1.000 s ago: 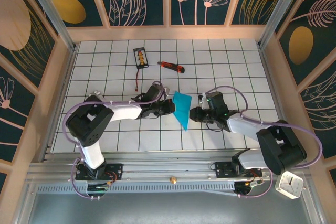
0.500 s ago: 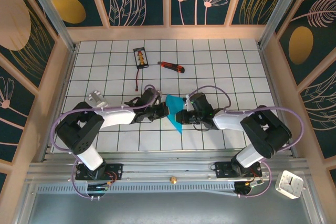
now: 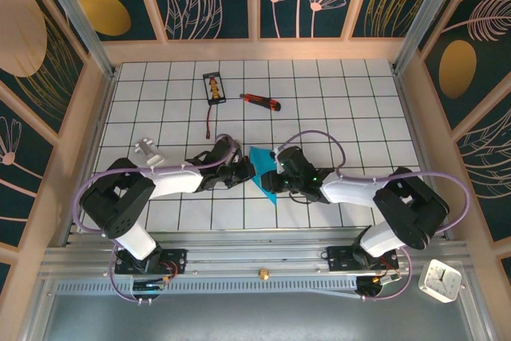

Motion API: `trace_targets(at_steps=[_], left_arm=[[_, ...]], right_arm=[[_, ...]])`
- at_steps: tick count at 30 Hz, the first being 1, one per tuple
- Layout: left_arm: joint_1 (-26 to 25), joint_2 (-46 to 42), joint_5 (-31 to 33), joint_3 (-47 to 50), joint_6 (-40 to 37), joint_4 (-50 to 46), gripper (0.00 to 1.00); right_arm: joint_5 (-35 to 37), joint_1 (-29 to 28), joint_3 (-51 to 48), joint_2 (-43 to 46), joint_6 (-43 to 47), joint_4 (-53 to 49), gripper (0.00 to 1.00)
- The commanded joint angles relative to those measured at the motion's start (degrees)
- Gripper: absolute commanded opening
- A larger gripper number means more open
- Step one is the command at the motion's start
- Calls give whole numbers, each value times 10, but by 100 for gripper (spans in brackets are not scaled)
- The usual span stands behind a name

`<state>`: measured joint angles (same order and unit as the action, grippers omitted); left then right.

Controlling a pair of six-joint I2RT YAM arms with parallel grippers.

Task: Fold a paper plane with a square sheet of paper (pick it up from the middle)
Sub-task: Fourth fold the wing at the center of the table.

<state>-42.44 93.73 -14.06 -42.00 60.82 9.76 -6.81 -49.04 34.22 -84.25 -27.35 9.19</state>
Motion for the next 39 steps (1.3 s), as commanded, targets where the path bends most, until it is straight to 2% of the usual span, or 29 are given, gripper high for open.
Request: trace_targets(at_steps=[1, 9, 14, 31, 39], left_arm=[[2, -10, -27, 0, 68, 16, 0], [2, -2, -61, -4, 109, 18, 0], [2, 0, -66, -3, 113, 17, 0], [2, 8, -69, -12, 99, 7, 0], [2, 13, -78, -19, 89, -2, 0]], right_arm=[[132, -45, 18, 5, 16, -47, 34], [293, -126, 61, -48, -2, -107, 40], [349, -147, 82, -74, -7, -129, 40], [376, -156, 87, -85, -19, -140, 33], [387, -156, 85, -87, -7, -148, 37]])
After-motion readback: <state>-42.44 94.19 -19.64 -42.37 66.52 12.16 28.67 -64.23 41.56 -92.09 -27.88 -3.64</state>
